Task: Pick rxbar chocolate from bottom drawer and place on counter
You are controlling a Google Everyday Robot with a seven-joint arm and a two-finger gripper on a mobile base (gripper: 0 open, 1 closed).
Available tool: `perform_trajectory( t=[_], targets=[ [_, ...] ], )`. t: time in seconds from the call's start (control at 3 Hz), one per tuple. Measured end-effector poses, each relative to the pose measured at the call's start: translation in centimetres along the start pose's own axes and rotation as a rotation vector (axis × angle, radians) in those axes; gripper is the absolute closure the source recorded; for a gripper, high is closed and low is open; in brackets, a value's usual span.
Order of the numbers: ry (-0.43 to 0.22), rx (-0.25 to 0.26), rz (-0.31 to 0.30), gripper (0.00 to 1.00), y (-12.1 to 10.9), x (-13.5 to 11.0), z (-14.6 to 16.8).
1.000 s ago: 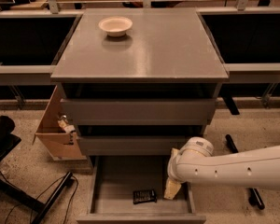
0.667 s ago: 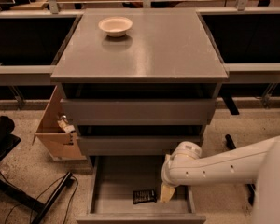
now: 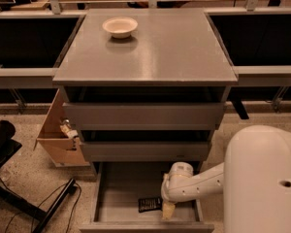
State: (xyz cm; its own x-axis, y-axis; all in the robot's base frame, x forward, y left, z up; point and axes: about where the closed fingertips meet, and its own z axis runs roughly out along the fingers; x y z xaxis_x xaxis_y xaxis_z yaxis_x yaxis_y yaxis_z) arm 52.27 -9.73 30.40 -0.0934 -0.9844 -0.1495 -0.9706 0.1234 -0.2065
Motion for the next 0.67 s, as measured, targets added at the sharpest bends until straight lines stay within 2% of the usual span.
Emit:
perform_trajectory(
  t=[0.33, 0.67],
  targets=[
    [0.021, -0.029, -0.055, 0.00, -0.5, -0.1, 8.4],
    [0.045, -0.056, -0.073, 0.00, -1.0, -0.1, 12.8]
  ],
)
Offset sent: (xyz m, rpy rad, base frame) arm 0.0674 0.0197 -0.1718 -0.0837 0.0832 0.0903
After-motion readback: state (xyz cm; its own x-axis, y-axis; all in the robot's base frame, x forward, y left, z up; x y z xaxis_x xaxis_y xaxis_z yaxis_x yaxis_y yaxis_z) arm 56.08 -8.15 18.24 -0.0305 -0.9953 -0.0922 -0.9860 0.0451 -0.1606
